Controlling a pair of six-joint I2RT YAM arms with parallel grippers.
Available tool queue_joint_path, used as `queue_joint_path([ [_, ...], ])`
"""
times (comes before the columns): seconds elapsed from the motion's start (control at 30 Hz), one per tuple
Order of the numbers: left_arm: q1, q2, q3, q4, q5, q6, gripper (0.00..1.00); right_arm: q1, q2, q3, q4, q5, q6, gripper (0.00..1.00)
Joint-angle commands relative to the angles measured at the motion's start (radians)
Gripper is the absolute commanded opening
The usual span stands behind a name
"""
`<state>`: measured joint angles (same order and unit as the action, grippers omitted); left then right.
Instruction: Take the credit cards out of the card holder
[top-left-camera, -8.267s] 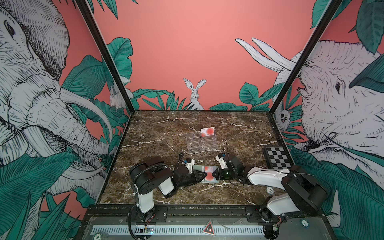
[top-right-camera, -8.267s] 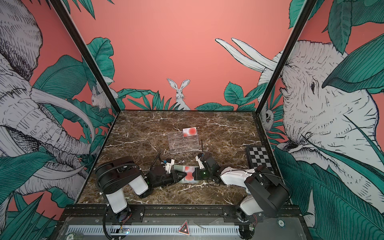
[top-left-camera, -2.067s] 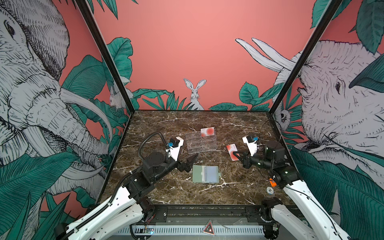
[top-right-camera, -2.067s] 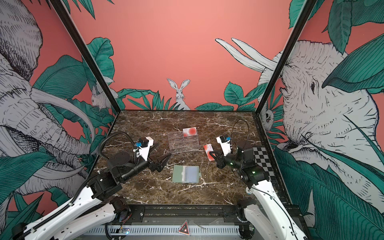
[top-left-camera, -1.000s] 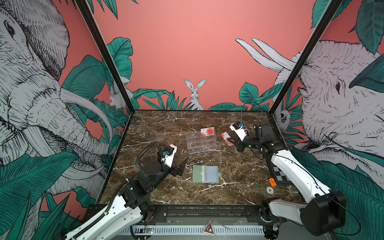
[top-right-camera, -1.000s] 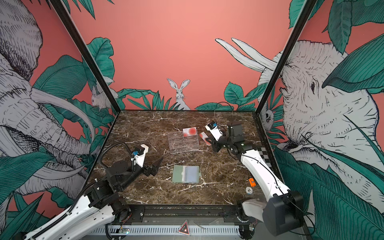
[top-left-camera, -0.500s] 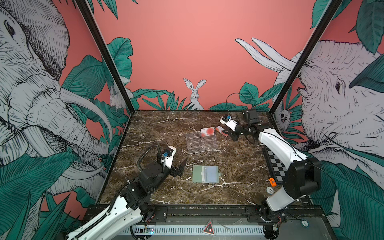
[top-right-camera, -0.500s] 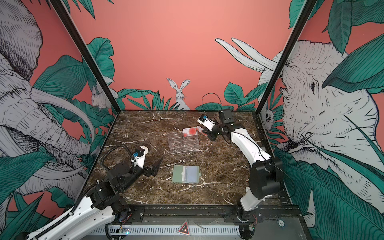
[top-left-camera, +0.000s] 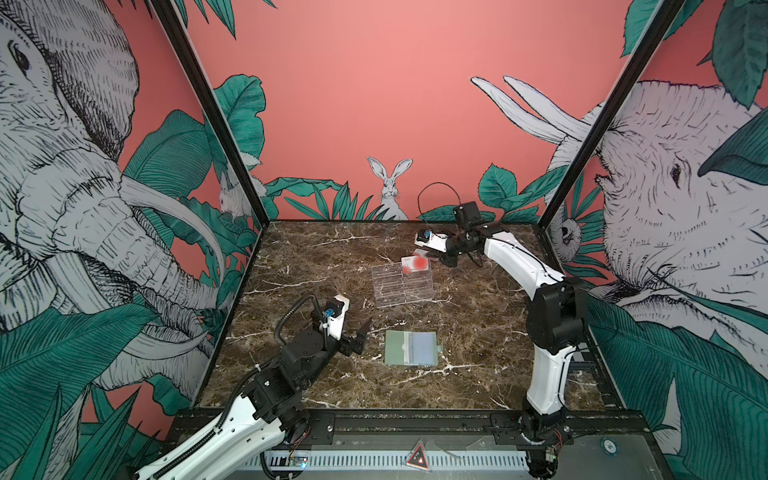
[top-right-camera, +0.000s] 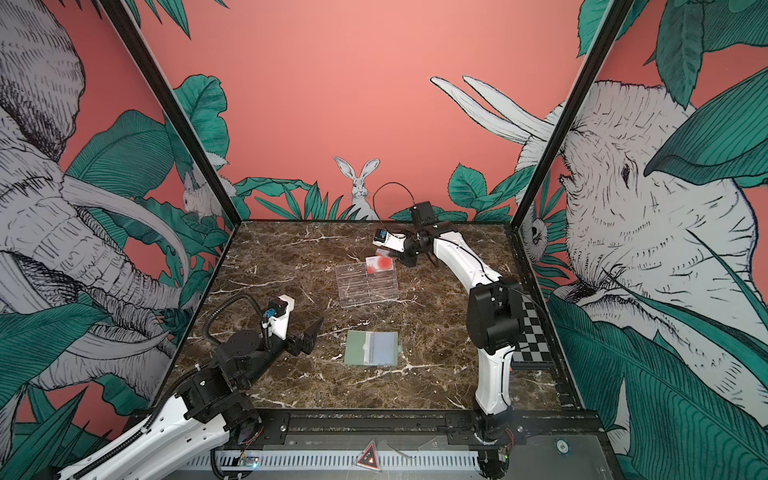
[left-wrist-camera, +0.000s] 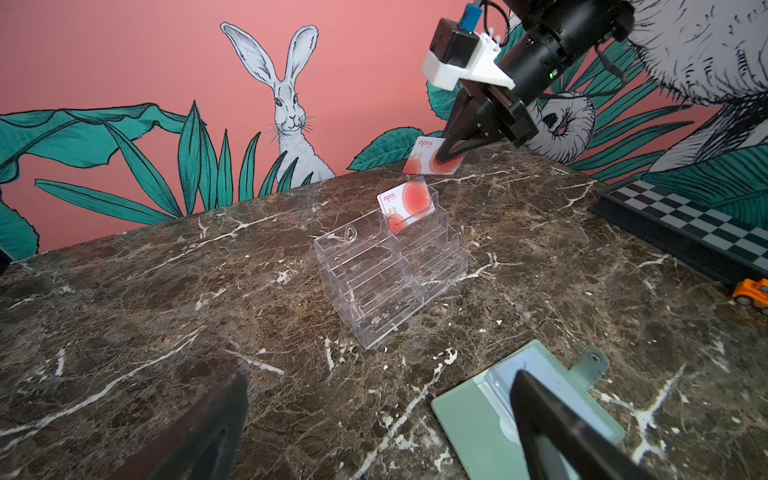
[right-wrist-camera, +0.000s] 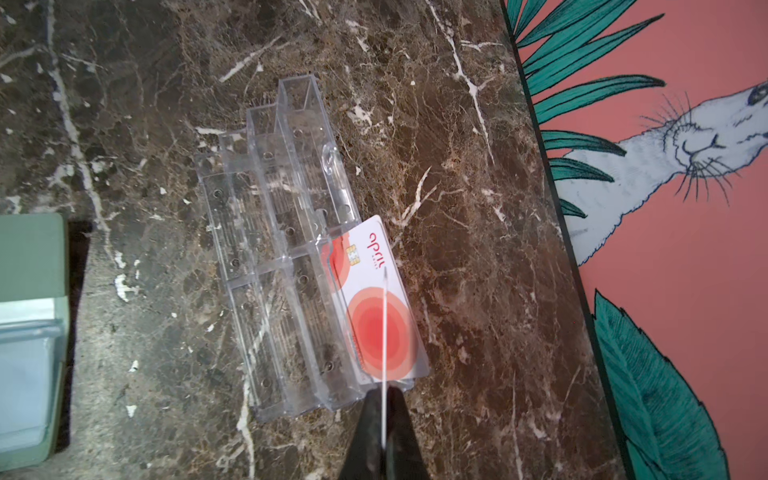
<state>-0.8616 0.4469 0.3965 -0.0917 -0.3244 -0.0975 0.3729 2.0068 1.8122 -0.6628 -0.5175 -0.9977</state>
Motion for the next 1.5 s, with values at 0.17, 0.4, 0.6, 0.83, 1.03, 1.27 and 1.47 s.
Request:
queue_joint_path([
  [0.17, 0.002, -0.011, -0.027, 0.031, -0.039, -0.016, 0.99, 0.027, 0.08, 0.103, -0.067, 0.023, -0.183, 0.0],
  [0.4, 0.003, 0.007, -0.026, 0.049, -0.051, -0.005, 0.99, 0.043, 0.122, 0.15, -0.099, 0.001, -0.233, 0.0],
  [0.6, 0.003, 0.019, -0.023, 0.053, -0.062, -0.005, 0.99, 0.057, 0.176, 0.229, -0.19, 0.009, -0.274, 0.0],
  [0.83, 0.003, 0.015, -0.03, 0.056, -0.059, -0.011, 0.99, 0.062, 0.2, 0.246, -0.233, 0.027, -0.283, 0.0],
  [1.03, 0.003, 0.014, -0.035, 0.069, -0.061, -0.01, 0.99, 0.064, 0.207, 0.246, -0.254, 0.062, -0.297, 0.0],
  [1.27, 0.002, 0.026, -0.039, 0.085, -0.054, -0.013, 0.99, 0.073, 0.221, 0.249, -0.255, 0.074, -0.3, 0.0],
  [1.47, 0.002, 0.025, -0.039, 0.084, -0.048, -0.016, 0.99, 0.084, 0.233, 0.263, -0.25, 0.08, -0.294, 0.03],
])
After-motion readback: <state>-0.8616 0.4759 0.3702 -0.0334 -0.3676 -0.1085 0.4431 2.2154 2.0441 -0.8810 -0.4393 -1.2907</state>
